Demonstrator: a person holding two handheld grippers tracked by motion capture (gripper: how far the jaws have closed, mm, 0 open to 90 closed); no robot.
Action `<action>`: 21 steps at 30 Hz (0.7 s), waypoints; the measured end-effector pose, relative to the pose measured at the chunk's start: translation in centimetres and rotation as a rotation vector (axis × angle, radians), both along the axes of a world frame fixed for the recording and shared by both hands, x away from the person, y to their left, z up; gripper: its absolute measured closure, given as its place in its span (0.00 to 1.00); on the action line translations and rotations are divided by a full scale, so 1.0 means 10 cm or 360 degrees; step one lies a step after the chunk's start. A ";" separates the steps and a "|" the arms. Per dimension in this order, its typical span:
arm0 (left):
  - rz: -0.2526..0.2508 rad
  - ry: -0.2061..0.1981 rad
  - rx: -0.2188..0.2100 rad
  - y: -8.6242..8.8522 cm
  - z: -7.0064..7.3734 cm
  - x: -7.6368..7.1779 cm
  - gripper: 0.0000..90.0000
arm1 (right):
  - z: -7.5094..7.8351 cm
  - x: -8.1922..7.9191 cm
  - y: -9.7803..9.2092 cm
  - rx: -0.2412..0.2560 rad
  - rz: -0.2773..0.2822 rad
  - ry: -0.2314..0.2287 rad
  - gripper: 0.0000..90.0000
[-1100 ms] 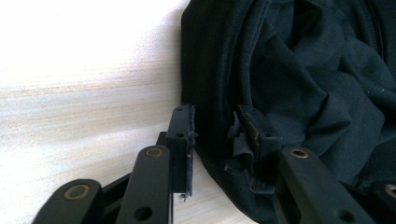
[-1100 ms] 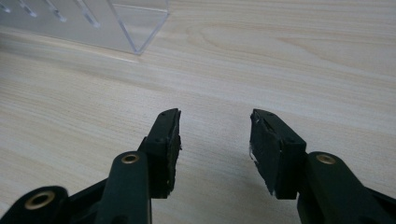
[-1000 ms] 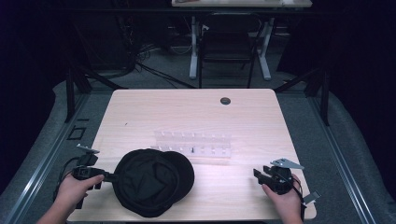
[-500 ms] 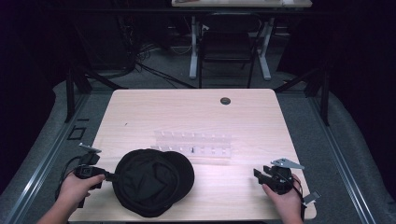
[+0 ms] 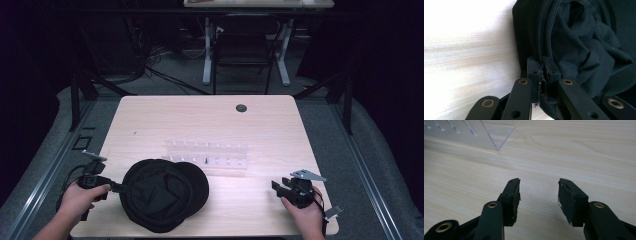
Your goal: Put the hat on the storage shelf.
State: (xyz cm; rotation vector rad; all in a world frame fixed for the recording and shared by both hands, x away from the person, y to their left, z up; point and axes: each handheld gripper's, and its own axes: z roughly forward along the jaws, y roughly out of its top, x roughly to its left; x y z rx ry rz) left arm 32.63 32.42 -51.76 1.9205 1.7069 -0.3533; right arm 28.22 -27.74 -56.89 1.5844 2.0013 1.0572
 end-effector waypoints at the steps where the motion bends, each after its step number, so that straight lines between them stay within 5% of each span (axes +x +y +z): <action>1: 0.0000 0.0000 0.0000 0.00 0.00 0.00 0.95 | 0.00 0.00 0.00 0.0000 0.0000 0.0000 0.57; 21: 0.0055 0.0018 -0.0186 0.06 0.30 -0.01 0.95 | 0.00 0.00 -0.01 0.0004 -0.0007 0.0008 0.56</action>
